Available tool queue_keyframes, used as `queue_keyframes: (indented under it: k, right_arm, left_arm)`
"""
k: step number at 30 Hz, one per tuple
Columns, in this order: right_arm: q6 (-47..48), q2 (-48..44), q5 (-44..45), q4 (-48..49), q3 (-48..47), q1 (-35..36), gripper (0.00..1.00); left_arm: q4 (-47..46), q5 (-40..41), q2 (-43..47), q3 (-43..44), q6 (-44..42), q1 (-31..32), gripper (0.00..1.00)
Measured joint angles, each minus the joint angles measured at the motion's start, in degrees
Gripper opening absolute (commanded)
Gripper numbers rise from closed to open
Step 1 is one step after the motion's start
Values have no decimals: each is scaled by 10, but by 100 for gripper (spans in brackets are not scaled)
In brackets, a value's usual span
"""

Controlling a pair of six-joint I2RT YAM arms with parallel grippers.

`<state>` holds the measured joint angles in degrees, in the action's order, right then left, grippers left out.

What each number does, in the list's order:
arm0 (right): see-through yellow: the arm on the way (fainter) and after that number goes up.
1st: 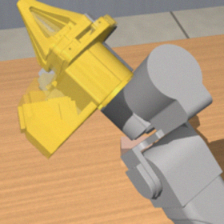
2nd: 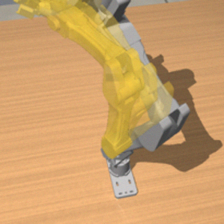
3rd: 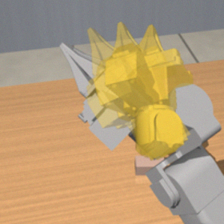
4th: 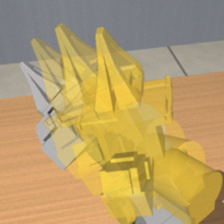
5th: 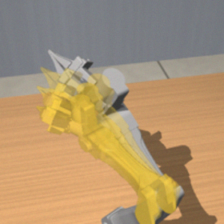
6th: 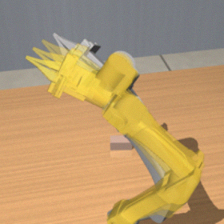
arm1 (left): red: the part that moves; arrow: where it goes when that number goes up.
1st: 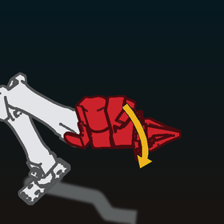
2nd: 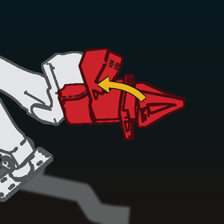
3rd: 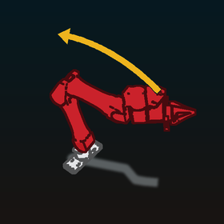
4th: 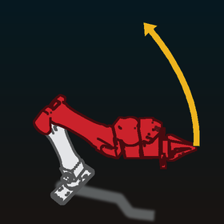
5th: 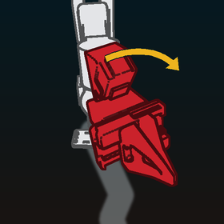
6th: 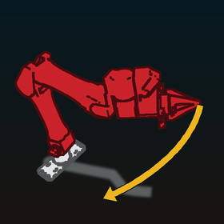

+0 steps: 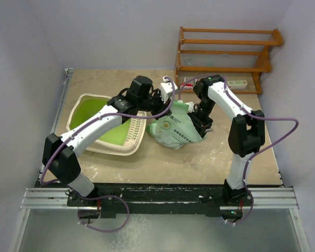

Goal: Fill the litter box with clean litter
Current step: 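Scoop the cat litter from the cat litter bag.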

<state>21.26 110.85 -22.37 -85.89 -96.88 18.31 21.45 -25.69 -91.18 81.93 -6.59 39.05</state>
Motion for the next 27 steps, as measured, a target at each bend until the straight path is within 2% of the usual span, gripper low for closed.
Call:
queue_keyframes:
  k: [13,21,27]
  right_arm:
    - [-1,-30,4,22,-6,-14,0]
    - [1,-55,-20,37,2,-90,0]
    - [3,-55,-40,43,11,-112,0]
  left_arm:
    - [-27,18,3,-9,1,-1,3]
    - [-34,24,9,-3,0,-2,3]
    - [-30,30,21,6,1,-2,5]
